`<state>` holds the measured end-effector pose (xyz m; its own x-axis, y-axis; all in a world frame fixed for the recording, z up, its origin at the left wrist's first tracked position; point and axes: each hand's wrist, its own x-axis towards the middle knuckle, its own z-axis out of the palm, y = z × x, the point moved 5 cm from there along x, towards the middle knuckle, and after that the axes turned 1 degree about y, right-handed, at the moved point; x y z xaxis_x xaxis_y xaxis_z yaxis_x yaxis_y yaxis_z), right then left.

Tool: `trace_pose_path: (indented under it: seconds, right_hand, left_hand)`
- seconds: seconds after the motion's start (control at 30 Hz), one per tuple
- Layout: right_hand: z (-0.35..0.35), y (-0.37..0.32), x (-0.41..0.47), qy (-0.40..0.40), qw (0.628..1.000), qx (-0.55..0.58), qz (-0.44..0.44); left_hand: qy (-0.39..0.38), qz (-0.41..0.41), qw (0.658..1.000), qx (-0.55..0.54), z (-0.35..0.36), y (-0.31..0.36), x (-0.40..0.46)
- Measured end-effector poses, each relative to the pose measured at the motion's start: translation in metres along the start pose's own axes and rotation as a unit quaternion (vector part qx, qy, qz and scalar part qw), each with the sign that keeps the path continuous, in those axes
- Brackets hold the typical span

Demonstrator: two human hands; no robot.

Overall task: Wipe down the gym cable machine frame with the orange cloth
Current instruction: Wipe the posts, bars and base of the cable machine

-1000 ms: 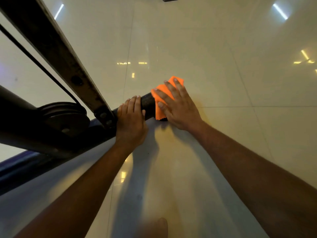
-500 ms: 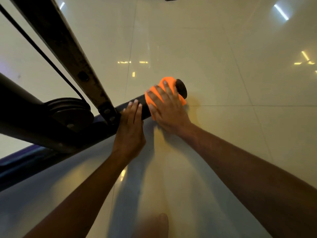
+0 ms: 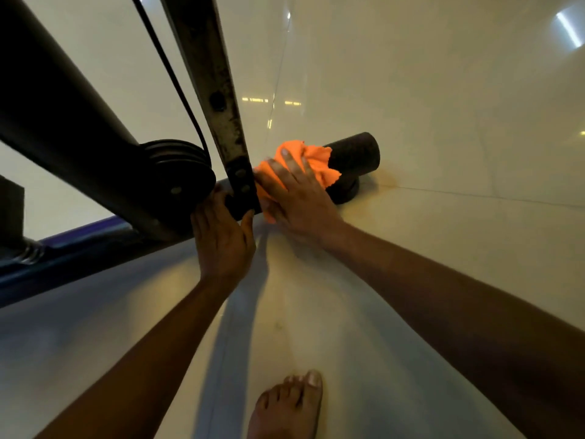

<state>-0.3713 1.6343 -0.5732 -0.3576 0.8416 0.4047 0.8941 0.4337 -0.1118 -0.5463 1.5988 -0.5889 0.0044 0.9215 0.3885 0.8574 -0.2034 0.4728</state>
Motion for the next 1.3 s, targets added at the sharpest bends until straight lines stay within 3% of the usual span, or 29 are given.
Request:
trace_pose_path:
  seconds: [0.1,0.23,0.4,0.53,0.67,0.8,0.97,1.07,1.17,1.3]
  right_hand:
    - [-0.005,0.029,0.003,0.012,0.999,-0.04,-0.008]
    - [-0.011,0.047,-0.011,0.046,0.986,-0.064,0.146]
    - [0.012,-0.022,-0.004,0.033,0.998,-0.033,0.052]
    - [0.011,-0.003,-0.008,0.045,0.997,-0.06,-0.008]
    - [0.004,0.025,-0.02,0.049,0.989,-0.104,0.09]
    - [0.01,-0.023,-0.01,0.044,0.982,-0.062,0.17]
    - [0.014,-0.001,-0.017,0.038,0.993,-0.105,0.038]
    - [0.0,0.041,-0.025,0.065,0.987,-0.117,0.093]
    - [-0.004,0.035,-0.028,0.053,0.979,-0.112,0.162]
    - [0.004,0.015,-0.025,0.034,0.992,-0.09,0.086]
  left_hand:
    - [-0.014,0.006,0.999,0.038,0.001,-0.003,0.001]
    - [-0.04,0.029,0.997,0.065,-0.001,-0.009,0.004]
    - [-0.058,0.04,0.996,0.054,-0.002,-0.009,0.008]
    - [-0.048,0.035,0.997,0.043,-0.002,-0.009,0.007]
    - [-0.057,0.017,0.998,0.031,0.0,-0.01,0.006]
    - [-0.059,0.031,0.997,0.029,-0.002,-0.01,0.007]
    - [-0.05,0.021,0.997,0.048,-0.002,-0.005,0.004]
    - [-0.02,0.013,0.998,0.065,-0.001,0.005,-0.007]
    - [0.02,-0.025,0.997,0.069,0.004,0.019,-0.032]
    - [0.022,-0.007,0.999,0.042,0.018,0.038,-0.052]
